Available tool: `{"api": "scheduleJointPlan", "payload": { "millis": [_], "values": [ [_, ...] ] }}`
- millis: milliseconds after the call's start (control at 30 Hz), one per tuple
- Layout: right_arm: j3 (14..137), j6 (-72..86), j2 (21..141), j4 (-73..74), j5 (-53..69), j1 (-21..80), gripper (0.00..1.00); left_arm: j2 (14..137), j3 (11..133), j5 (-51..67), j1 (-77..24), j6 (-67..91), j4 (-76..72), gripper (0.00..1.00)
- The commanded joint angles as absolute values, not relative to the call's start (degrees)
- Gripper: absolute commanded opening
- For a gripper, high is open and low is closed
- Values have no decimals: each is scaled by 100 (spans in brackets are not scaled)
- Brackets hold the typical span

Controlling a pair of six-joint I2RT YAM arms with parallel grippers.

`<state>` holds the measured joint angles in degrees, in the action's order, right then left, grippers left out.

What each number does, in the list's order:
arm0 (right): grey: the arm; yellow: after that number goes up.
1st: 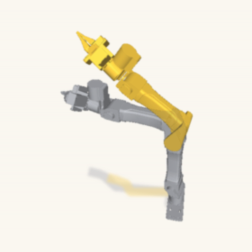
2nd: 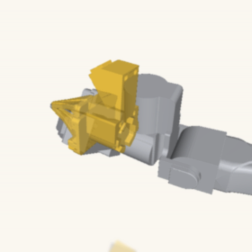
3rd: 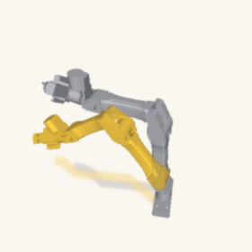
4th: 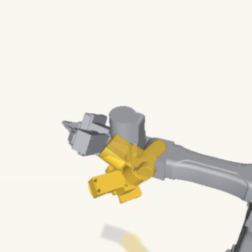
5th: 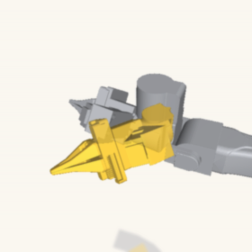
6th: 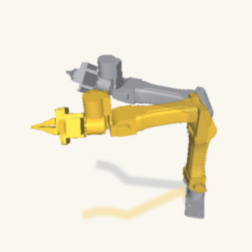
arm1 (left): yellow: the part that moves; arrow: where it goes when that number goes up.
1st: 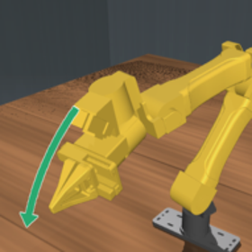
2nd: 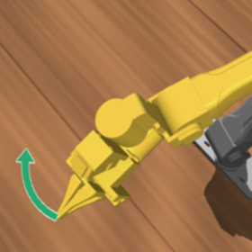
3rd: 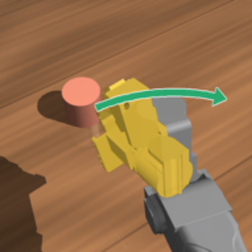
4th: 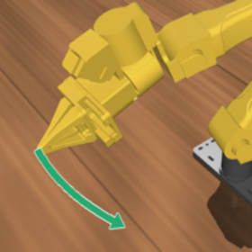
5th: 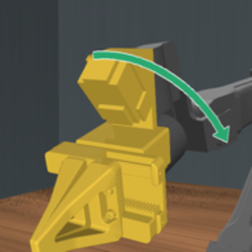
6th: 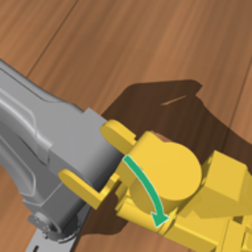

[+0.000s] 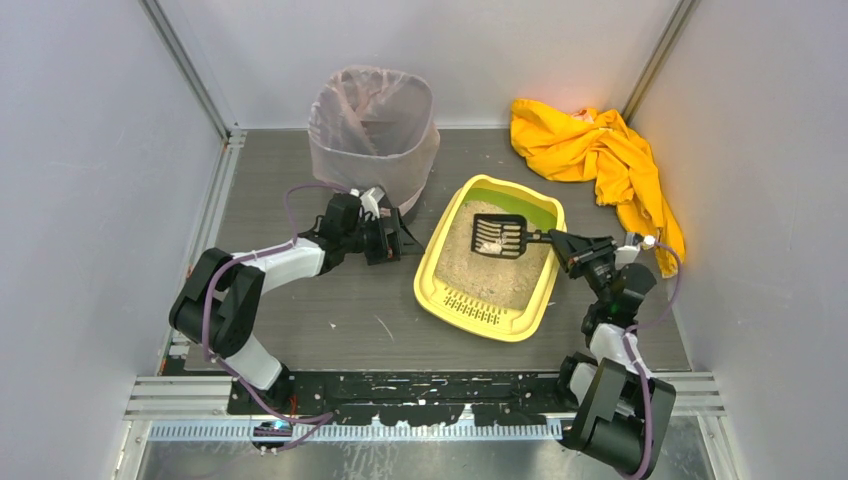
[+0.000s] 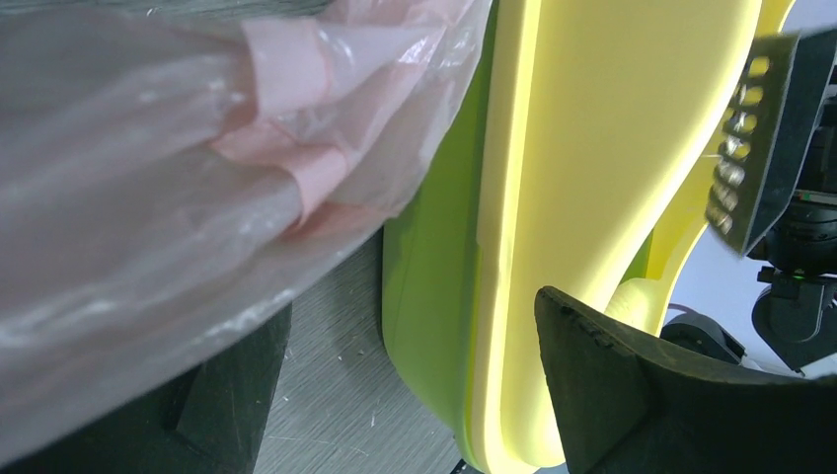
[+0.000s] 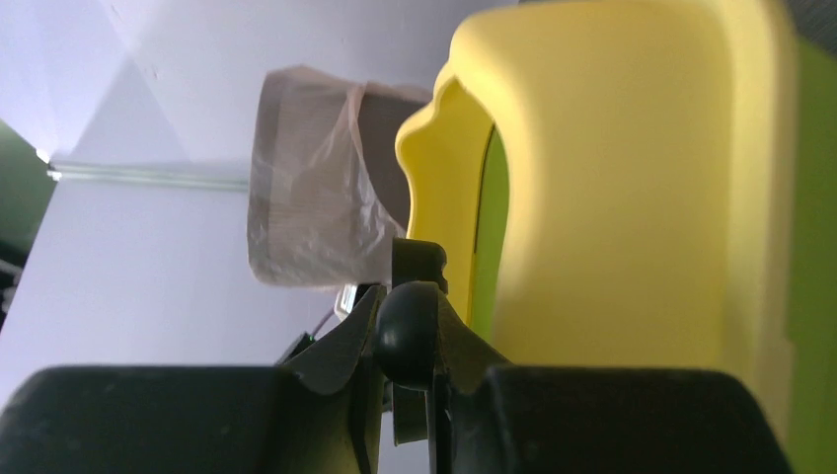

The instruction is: Clean the litter box

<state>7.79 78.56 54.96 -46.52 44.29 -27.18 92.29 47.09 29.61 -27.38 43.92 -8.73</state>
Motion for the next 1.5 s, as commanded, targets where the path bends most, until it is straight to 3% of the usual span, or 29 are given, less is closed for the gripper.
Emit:
{"api": "scheduleJointPlan", "payload": {
  "millis": [0,267,400,500,633,733,1167,1467],
  "values": [
    [920,7732,5446,-4854,4420,-2602,1,9113,4808,3060,-2759,4419,-1248,92],
    [983,7478,5197,-4126,4456,-3043,1,9058,4799,3100,-2760,4430,-1248,92],
    [997,7564,5413,-4519,4359,-2336,1,8965,4773,3025,-2761,4413,-1231,92],
    [972,7414,5226,-4017,4377,-2885,1,9017,4782,3114,-2759,4453,-1267,92],
    [1116,7324,5302,-4145,4556,-2543,1,9013,4779,3080,-2762,4456,-1283,92],
    [1202,7066,5063,-3638,4563,-3027,1,9044,4782,3144,-2756,4482,-1314,92],
    [955,6992,3914,-4597,4856,-2558,1,9059,4783,3130,-2766,4487,-1323,92],
    [895,6949,3977,-5088,4790,-2558,1,9025,4773,3149,-2769,4491,-1327,92]
  ]
}}
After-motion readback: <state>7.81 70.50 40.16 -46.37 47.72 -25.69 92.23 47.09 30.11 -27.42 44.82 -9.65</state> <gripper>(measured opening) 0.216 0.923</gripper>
